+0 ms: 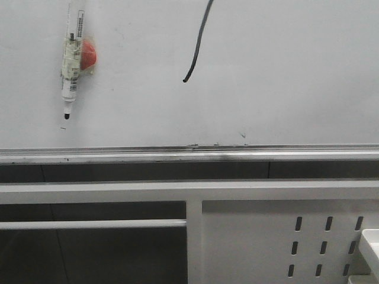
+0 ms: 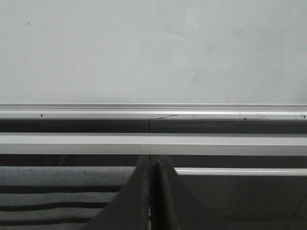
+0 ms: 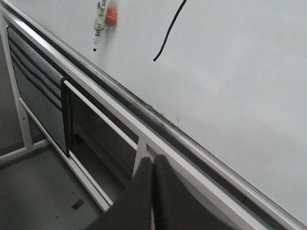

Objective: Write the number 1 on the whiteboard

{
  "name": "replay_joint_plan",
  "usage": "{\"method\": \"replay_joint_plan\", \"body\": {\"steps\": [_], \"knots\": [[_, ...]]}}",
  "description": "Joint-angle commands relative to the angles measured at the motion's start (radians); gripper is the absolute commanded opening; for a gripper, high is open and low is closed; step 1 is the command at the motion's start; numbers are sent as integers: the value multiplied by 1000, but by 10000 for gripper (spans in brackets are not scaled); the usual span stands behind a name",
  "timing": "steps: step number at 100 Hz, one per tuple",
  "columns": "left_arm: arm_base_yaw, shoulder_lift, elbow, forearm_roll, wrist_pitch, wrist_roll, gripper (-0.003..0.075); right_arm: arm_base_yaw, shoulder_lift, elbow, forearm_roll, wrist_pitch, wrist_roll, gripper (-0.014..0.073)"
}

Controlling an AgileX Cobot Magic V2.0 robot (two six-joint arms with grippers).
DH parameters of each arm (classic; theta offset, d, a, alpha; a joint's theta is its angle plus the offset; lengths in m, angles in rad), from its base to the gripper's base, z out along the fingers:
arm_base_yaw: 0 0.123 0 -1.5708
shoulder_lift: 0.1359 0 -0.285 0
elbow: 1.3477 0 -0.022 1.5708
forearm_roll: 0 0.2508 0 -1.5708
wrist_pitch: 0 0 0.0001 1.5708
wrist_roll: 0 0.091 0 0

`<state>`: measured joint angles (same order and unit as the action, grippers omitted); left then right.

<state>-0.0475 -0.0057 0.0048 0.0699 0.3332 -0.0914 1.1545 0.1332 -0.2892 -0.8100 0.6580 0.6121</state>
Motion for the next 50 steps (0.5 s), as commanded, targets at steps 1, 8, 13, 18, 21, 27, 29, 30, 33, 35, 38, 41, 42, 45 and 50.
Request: {"method": "replay_joint_plan", "body": {"steps": [1, 8, 13, 18, 21, 27, 29, 30, 33, 35, 38, 41, 42, 45, 50], "knots": [[7, -1, 33, -8, -61, 1, -20, -1, 9, -23, -46, -49, 1, -69], [7, -1, 33, -8, -61, 1, -20, -1, 9, -23, -46, -49, 1, -69], [7, -1, 33, -8, -61, 1, -20, -1, 9, -23, -46, -49, 1, -69], [7, -1, 33, -8, -61, 1, -20, -1, 9, -23, -46, -48, 1, -69], [7, -1, 33, -8, -61, 1, -20, -1, 9, -23, -32, -50, 1, -69], [7, -1, 33, -8, -61, 1, -20, -1, 9, -23, 71, -94, 1, -69], [7, -1, 33, -8, -61, 1, -20, -1, 9, -23, 113, -119, 1, -69], [7, -1, 33, -8, -61, 1, -20, -1, 9, -23, 135, -127, 1, -69], [7, -1, 33, -8, -61, 1, -20, -1, 9, -23, 176, -162, 1, -69], [7, -1, 33, -8, -61, 1, -20, -1, 9, -23, 212, -174, -6, -69], [7, -1, 33, -8, -61, 1, -20, -1, 9, -23, 266, -204, -30, -69], [7, -1, 33, -8, -61, 1, -20, -1, 9, -18, 327, -234, -83, -69], [7, -1, 33, -8, -61, 1, -20, -1, 9, -16, 359, -243, -121, -69], [7, -1, 33, -8, -61, 1, -20, -1, 9, -10, 423, -290, -211, -69], [7, -1, 33, -8, -61, 1, -20, -1, 9, 6, 523, -374, -380, -69]]}}
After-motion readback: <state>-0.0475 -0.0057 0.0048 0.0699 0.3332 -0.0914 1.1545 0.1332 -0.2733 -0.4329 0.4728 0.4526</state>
